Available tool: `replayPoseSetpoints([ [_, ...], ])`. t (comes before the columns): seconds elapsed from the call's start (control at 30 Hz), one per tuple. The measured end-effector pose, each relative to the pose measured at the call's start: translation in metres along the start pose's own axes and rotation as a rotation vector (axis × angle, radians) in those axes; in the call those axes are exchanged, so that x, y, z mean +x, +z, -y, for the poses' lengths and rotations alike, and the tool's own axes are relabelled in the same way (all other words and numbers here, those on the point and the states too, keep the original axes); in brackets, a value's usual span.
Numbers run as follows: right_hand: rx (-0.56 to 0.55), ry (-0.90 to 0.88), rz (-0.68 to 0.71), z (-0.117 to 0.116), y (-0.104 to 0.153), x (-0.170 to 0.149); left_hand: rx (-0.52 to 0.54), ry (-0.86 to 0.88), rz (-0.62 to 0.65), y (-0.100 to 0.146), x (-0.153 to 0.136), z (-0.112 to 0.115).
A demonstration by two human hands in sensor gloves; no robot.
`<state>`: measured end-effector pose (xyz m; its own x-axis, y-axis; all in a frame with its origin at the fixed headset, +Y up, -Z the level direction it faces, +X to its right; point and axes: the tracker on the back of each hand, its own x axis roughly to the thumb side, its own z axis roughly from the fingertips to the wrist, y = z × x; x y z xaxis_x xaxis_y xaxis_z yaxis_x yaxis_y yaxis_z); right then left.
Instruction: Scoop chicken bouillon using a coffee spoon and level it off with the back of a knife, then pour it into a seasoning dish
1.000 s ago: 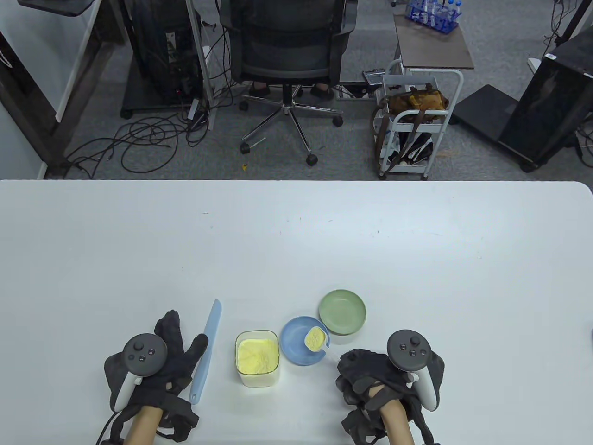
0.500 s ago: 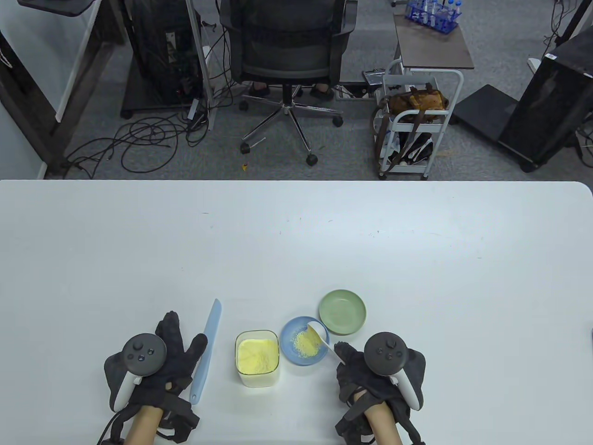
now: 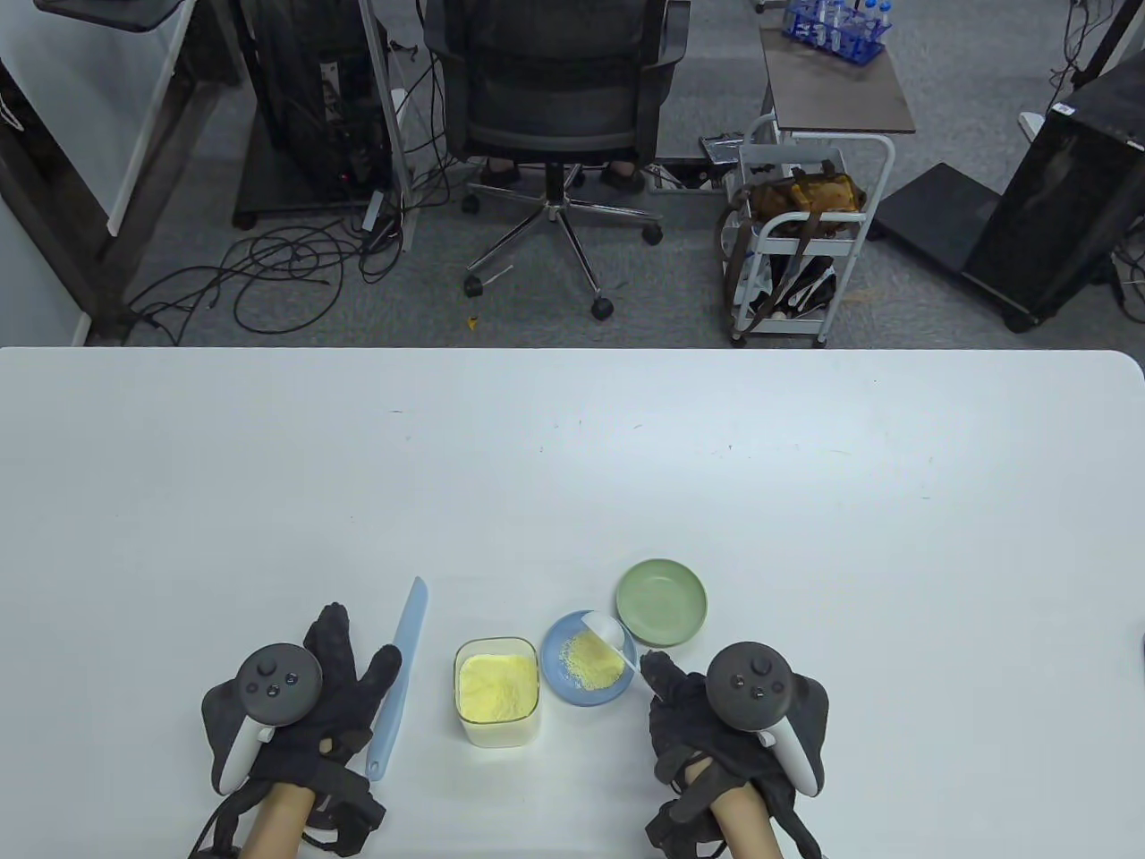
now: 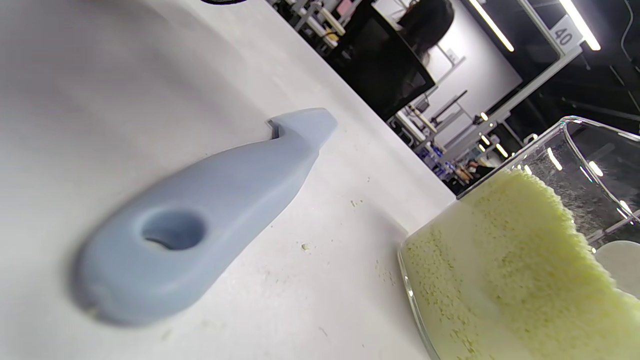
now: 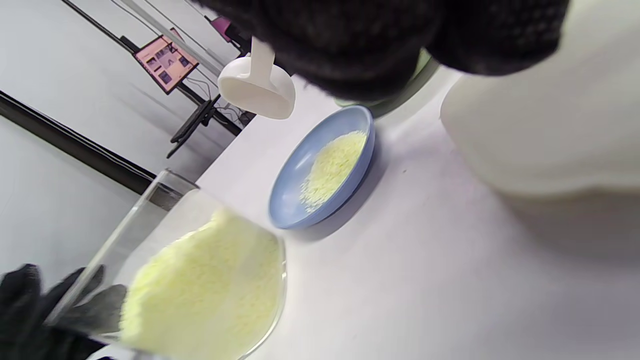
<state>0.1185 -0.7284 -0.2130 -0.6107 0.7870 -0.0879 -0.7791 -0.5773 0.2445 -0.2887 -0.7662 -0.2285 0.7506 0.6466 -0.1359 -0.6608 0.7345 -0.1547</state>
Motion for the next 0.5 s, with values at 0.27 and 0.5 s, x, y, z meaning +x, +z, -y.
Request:
replayPoseSetpoints([
  [0.27,0.056,-0.129,0.005,0.001,0.007,-0.018,-0.009,0.092,0.239,0.008,0.027,0.012],
  [0.5,0.069,-0.171,0.066,0.004,0.006,-0.007,-0.116,-0.001,0.373,0.011,0.048,0.036],
])
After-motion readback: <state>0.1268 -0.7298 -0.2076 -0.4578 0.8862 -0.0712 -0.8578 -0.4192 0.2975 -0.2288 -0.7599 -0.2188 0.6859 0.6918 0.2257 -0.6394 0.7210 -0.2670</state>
